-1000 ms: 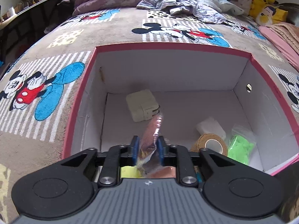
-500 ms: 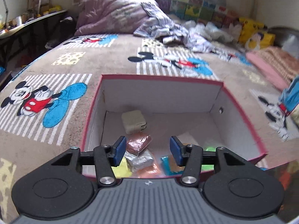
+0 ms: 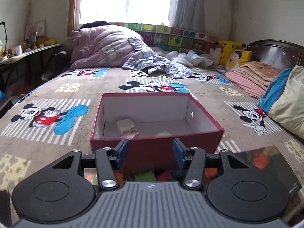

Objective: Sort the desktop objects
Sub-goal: 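Withdraw left tool from the box while right tool lifts the pink bag, then lower the pink clay bag into the red box and open right tool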

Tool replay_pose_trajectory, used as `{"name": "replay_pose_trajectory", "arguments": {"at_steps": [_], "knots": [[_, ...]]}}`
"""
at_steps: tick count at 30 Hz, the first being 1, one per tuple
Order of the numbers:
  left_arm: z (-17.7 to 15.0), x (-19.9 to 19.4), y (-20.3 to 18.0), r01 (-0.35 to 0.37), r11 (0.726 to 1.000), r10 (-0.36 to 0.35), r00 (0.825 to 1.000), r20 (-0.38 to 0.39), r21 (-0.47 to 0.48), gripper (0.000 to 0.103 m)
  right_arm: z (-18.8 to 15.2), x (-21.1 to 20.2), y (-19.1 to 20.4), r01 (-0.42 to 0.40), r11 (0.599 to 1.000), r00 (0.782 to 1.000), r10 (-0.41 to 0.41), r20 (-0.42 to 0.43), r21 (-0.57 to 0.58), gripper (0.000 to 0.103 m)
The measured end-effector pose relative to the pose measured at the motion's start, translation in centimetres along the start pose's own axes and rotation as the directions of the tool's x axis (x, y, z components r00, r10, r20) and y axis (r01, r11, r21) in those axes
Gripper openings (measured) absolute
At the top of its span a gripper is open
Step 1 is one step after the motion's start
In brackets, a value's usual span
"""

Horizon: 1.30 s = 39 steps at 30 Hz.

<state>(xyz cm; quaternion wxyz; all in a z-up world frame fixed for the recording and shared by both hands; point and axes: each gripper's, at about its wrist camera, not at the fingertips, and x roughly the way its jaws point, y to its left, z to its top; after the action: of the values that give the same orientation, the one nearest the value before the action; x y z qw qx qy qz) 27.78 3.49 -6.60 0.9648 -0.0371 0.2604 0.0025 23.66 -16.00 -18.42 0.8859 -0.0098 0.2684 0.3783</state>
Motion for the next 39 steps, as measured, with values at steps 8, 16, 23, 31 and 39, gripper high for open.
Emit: {"name": "replay_pose_trajectory", "arguments": {"at_steps": [8,16,23,31,39], "knots": [[-5.0,-3.5,-0.4,-0.01,0.999,0.011,0.999,0.039,-0.043,0.056,0.5,-2.6,-3.0,0.014,0.984,0.999,-0.02,0.034,0.177,0.04],[-9.7,-5.8,-0.8,-0.025,0.994,0.029,0.999,0.042,-0.103,0.06,1.2,-5.6,-5.2,0.016,0.952,0.996,-0.041,0.075,0.304,0.04],[-12.7,-5.7,-2.4,0.016,0.999,-0.015,1.0,0.009,-0.05,0.06,3.9,-7.5,-5.4,0.0,0.949,0.993,-0.037,0.111,0.315,0.04],[-14.3,-5.3,-4.2,0.049,0.998,-0.05,0.998,0.038,0.032,0.06,9.2,-7.6,-5.0,0.015,0.98,0.992,-0.038,0.117,0.197,0.04],[-14.2,-4.1,-3.2,0.055,0.998,-0.056,0.998,0.029,0.026,0.06,14.6,-4.4,-5.3,0.031,0.995,0.996,-0.039,0.084,0.094,0.04]]}}
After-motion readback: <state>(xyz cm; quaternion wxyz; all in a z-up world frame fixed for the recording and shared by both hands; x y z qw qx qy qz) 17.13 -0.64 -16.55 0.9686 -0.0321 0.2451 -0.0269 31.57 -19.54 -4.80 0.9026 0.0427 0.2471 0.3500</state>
